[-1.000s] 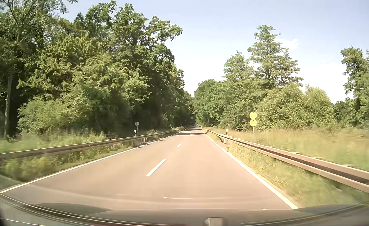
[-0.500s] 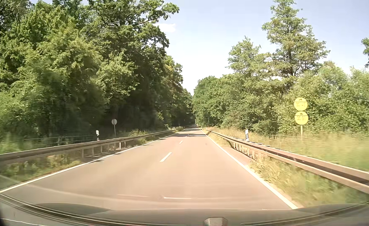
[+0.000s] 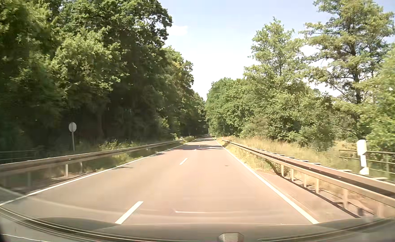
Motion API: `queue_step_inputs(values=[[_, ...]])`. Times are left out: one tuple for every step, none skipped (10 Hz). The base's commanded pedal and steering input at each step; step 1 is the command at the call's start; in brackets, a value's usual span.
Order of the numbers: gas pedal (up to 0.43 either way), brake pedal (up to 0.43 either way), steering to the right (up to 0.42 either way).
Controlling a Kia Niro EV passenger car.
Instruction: Follow the waypoints while adhering to traffic rules and regulations
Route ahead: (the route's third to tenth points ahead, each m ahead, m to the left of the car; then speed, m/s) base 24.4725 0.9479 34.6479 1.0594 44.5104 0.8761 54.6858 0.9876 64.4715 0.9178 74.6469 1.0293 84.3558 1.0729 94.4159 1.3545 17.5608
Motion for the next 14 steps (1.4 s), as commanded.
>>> queue_step_inputs(values=[[0.039,0.030,0.000],[0.039,0.030,0.000],[0.039,0.037,0.000],[0.039,0.030,0.000],[0.047,0.030,0.000],[0.047,0.030,0.000],[0.059,0.030,0.000],[0.059,0.030,0.000],[0.059,0.030,0.000],[0.059,0.030,0.000],[0.059,0.030,0.000],[0.059,0.030,0.000],[0.059,0.030,0.000],[0.067,0.030,0.000]])
